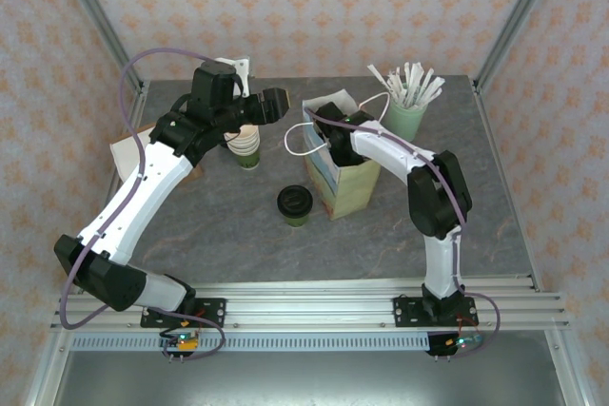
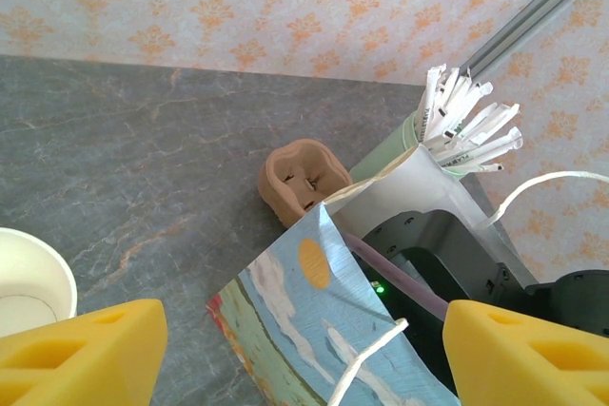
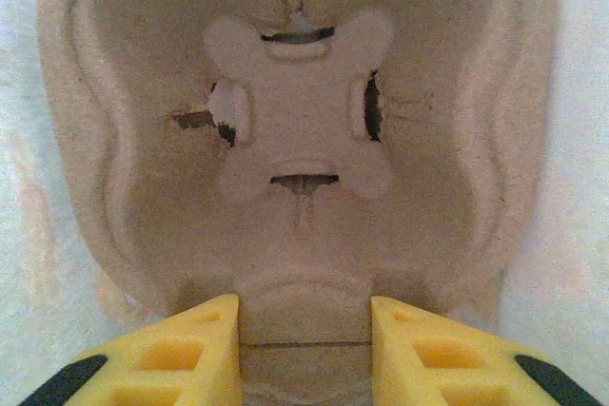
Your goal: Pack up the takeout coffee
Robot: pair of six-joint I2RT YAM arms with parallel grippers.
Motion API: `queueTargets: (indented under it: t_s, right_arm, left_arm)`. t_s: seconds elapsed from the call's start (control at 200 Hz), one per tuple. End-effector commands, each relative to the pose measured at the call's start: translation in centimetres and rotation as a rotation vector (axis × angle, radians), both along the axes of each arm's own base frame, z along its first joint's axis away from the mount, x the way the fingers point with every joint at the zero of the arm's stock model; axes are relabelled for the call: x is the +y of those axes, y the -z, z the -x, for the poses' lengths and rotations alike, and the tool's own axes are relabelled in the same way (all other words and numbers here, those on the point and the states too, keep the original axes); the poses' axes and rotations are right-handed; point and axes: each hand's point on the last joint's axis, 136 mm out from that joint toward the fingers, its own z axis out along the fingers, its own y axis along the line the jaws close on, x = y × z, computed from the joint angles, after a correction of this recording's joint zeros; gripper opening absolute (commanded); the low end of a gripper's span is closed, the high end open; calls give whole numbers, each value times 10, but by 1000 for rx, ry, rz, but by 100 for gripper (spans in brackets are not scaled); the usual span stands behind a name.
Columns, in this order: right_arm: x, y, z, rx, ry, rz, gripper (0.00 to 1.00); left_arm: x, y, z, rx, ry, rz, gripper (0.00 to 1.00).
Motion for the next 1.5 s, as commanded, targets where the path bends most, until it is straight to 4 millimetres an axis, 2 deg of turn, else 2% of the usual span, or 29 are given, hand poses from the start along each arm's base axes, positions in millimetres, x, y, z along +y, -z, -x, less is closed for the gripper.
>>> queueTargets:
  t_s: [0.0, 0.33, 0.5, 0.941, 1.496]
  right_arm:
    - [-5, 18, 2, 32, 4, 19, 35]
    - [-9, 43, 7, 63, 4, 40, 37]
    - [-11, 46, 7, 64, 6, 42, 40]
    - [-2, -15, -6, -30, -1, -24, 60]
    - [1, -68, -9, -111, -7, -67, 77]
  left_arm:
    - [3, -11, 4, -41, -16, 9, 77]
    - [2, -9, 3, -34, -10, 10, 77]
    - [2, -8, 4, -32, -9, 9, 77]
    - [1, -8, 4, -28, -4, 9, 77]
    - [1, -4, 4, -24, -4, 3, 77]
